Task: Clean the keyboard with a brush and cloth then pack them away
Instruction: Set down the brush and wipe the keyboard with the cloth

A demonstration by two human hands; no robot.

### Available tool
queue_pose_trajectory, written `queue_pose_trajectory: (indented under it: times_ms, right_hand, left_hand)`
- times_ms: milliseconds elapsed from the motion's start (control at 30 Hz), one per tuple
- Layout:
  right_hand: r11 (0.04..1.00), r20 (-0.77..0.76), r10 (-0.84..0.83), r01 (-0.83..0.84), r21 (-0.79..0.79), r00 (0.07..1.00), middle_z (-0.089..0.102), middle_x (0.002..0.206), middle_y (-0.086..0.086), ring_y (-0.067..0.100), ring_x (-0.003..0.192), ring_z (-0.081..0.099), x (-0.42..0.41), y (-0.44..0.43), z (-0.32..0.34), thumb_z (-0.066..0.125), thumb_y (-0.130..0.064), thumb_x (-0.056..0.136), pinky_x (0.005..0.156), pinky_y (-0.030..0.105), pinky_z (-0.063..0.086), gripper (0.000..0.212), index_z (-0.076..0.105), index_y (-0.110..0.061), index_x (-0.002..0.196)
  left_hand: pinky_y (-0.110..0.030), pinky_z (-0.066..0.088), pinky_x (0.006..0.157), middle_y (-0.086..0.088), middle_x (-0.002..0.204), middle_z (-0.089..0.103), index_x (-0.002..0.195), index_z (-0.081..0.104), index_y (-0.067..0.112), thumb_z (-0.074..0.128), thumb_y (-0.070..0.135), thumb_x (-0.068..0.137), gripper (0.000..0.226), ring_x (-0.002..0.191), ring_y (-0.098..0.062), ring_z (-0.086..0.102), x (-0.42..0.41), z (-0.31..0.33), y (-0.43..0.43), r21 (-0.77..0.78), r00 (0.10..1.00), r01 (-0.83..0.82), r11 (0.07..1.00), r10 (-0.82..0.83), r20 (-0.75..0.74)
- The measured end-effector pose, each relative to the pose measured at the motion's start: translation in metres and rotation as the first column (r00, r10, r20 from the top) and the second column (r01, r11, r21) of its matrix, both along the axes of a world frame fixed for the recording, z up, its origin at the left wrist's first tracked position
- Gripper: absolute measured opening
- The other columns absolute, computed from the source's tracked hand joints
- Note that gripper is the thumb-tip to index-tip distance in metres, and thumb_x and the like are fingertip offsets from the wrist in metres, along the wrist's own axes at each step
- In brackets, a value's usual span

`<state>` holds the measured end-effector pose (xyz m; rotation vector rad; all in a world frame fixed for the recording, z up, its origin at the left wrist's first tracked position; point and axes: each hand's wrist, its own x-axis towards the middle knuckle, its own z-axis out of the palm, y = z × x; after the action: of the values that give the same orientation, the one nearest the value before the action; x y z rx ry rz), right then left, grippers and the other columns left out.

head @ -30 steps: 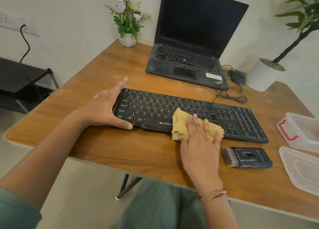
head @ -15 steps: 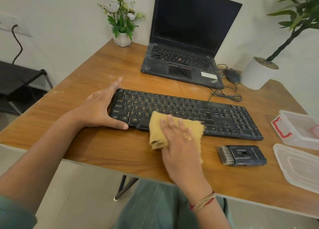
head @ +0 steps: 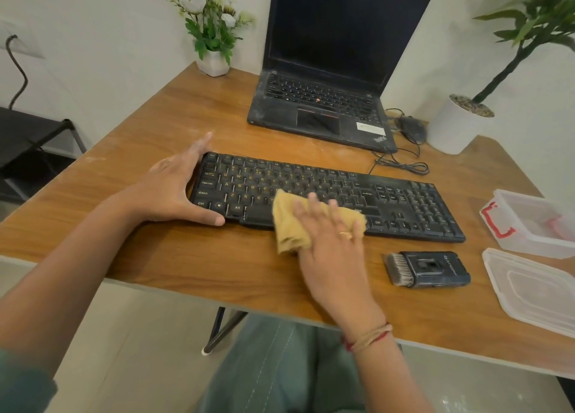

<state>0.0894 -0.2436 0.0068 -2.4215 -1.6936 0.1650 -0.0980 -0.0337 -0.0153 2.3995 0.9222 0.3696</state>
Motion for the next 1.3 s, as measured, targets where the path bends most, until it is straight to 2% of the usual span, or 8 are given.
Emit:
queue_pose_trajectory:
  times_ms: [133,267,467,700,967,1167,1233,1300]
  right_hand:
    - [0.971,0.002,-0.238,0.238,-0.005,0.971,0.001,0.160,-0.006,0.024,0.147,-0.004,0.025,0.012,0.007,0.033,-0.027,0.098,0.117,0.053,-0.003,0.059,0.009,-0.034,0.151]
    - [0.999,-0.003,0.031,-0.031,0.008,1.000,-0.007,0.159,-0.006,0.024,0.146,-0.010,-0.011,0.012,0.002,0.031,-0.028,0.099,0.117,0.042,-0.007,0.060,0.001,-0.036,0.150]
    - [0.899,-0.055,0.437,-0.438,-0.004,0.898,0.006,0.160,-0.008,0.019,0.147,0.000,-0.033,0.023,0.010,0.035,-0.025,0.100,0.118,0.036,-0.006,0.054,0.016,-0.034,0.150]
    - [0.967,0.114,0.254,-0.253,-0.021,0.961,0.009,0.160,-0.003,0.020,0.147,0.008,-0.017,0.029,0.010,0.035,-0.016,0.098,0.118,0.036,0.005,0.060,0.010,-0.024,0.152]
    - [0.918,0.072,0.394,-0.396,0.007,0.916,0.010,0.160,-0.007,0.018,0.147,0.007,-0.039,0.032,0.004,0.035,-0.011,0.097,0.118,0.036,0.005,0.060,0.015,-0.026,0.151]
    - [0.991,0.014,0.134,-0.135,0.003,0.991,0.025,0.155,-0.008,0.013,0.144,0.022,0.002,0.014,0.019,0.031,-0.008,0.097,0.115,0.030,0.019,0.054,0.028,-0.027,0.148]
    - [1.000,-0.042,0.011,-0.011,-0.010,0.999,0.054,0.135,-0.004,0.017,0.124,0.051,0.025,0.009,0.033,0.033,-0.016,0.100,0.094,0.028,0.048,0.038,0.048,-0.025,0.133]
    - [0.988,-0.183,-0.091,0.111,0.104,0.979,0.063,0.097,-0.006,0.010,0.085,0.061,0.052,0.006,0.055,0.036,-0.022,0.101,0.059,0.014,0.041,0.025,0.057,-0.024,0.114]
  left_hand:
    - [-0.045,0.021,0.116,0.000,0.156,0.027,0.150,-0.007,0.039,0.063,0.090,0.034,0.145,0.141,-0.020,0.029,0.000,0.000,-0.001,0.003,1.000,0.007,1.000,-0.007,0.008]
    - [-0.046,0.021,0.115,0.000,0.156,0.027,0.150,-0.007,0.039,0.061,0.092,0.034,0.144,0.141,-0.020,0.029,0.000,0.001,0.000,0.017,1.000,0.009,1.000,-0.009,0.000]
    - [-0.047,0.023,0.115,-0.001,0.156,0.028,0.150,-0.006,0.037,0.057,0.095,0.036,0.143,0.141,-0.020,0.030,0.000,-0.003,0.002,0.013,1.000,0.020,1.000,-0.021,0.019]
    - [-0.045,0.021,0.116,0.003,0.156,0.025,0.141,-0.010,0.054,0.063,0.091,0.032,0.136,0.142,-0.017,0.026,-0.002,0.000,0.001,-0.009,1.000,0.004,1.000,-0.004,0.016]
    - [-0.048,0.024,0.115,0.003,0.155,0.027,0.144,-0.007,0.051,0.064,0.090,0.036,0.135,0.141,-0.017,0.028,-0.001,-0.004,0.003,-0.020,0.999,0.014,1.000,-0.013,0.032]
    - [-0.047,0.021,0.116,0.006,0.156,0.025,0.136,-0.008,0.061,0.069,0.087,0.034,0.130,0.142,-0.016,0.026,-0.002,-0.001,0.001,-0.032,1.000,0.009,0.999,-0.008,0.021]
    - [-0.047,0.021,0.117,0.005,0.156,0.025,0.137,-0.008,0.060,0.069,0.087,0.034,0.131,0.142,-0.015,0.025,-0.003,-0.001,0.002,-0.035,1.000,0.006,0.999,-0.005,0.025]
    - [-0.047,0.021,0.117,0.005,0.156,0.025,0.139,-0.008,0.058,0.069,0.087,0.034,0.133,0.142,-0.015,0.025,-0.003,-0.001,0.002,-0.040,1.000,0.009,0.999,-0.008,0.025]
